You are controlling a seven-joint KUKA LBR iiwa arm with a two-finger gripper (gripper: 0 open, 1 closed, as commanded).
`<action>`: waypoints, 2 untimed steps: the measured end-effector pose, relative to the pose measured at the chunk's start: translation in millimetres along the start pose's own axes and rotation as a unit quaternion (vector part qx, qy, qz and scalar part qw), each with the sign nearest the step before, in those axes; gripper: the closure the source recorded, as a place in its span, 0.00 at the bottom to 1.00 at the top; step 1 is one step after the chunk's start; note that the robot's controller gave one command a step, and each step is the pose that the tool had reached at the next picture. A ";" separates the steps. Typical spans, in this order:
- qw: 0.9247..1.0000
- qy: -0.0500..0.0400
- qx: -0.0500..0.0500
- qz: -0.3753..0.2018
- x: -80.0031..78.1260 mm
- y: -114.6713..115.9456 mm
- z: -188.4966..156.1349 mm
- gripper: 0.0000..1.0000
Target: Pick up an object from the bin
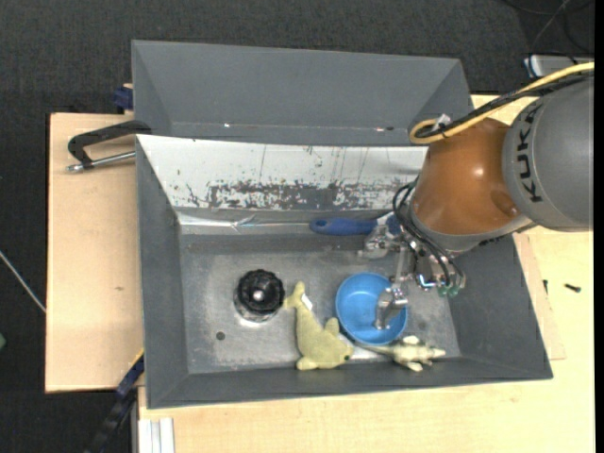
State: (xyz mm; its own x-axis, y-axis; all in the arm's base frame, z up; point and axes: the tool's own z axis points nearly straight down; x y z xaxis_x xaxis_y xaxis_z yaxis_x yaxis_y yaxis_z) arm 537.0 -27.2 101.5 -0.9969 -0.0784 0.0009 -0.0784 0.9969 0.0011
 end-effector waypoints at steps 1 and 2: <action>0.996 -0.001 0.000 -0.089 14.9 -0.9 -4.4 0.00; 0.995 -0.006 0.001 -0.102 13.1 1.4 24.4 0.00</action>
Offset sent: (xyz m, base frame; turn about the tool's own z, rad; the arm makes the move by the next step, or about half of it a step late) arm -0.0158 -0.0027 0.0034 -0.1784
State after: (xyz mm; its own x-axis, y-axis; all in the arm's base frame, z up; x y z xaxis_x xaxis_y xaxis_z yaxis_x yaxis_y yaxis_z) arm 523.8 -26.7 77.1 -0.9600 -0.2797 -0.0117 -0.2797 0.9601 -0.0025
